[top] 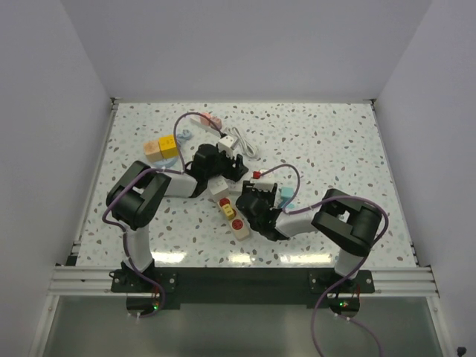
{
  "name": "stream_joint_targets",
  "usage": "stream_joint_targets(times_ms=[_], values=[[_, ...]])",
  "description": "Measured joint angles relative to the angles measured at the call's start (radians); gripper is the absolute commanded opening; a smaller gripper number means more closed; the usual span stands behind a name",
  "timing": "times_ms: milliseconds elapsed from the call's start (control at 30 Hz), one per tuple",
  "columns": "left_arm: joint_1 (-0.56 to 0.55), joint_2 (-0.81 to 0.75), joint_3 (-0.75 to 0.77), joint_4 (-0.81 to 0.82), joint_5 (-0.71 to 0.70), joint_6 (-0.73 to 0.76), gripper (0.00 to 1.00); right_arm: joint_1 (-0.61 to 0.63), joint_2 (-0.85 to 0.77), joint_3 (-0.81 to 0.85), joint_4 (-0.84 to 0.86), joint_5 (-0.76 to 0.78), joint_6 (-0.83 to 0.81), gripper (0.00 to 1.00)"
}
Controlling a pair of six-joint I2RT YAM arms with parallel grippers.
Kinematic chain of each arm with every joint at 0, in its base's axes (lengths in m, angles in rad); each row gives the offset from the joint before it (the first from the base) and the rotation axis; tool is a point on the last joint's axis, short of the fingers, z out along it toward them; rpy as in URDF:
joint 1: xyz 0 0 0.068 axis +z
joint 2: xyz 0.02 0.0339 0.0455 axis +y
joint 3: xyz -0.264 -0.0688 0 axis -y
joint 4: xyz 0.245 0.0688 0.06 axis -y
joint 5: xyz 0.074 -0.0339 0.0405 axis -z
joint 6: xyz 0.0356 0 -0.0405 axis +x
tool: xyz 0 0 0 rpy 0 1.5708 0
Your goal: Insert the plug
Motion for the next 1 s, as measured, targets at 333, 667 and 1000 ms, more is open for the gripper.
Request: stream_joint_targets(times_ms=[333,667,1000], values=[[0.0,0.0,0.0,0.0,0.004,0.0,0.66,0.016,0.037,0.033,-0.027,0.045,-0.022,0.0],[0.0,0.0,0.0,0.0,0.006,0.0,0.66,0.021,0.047,0.042,-0.029,0.064,-0.022,0.0],[0.001,0.0,0.002,-0.004,0.014,0.0,0.66,-0.019,-0.05,0.072,-0.176,-0.043,-0.038,0.54]])
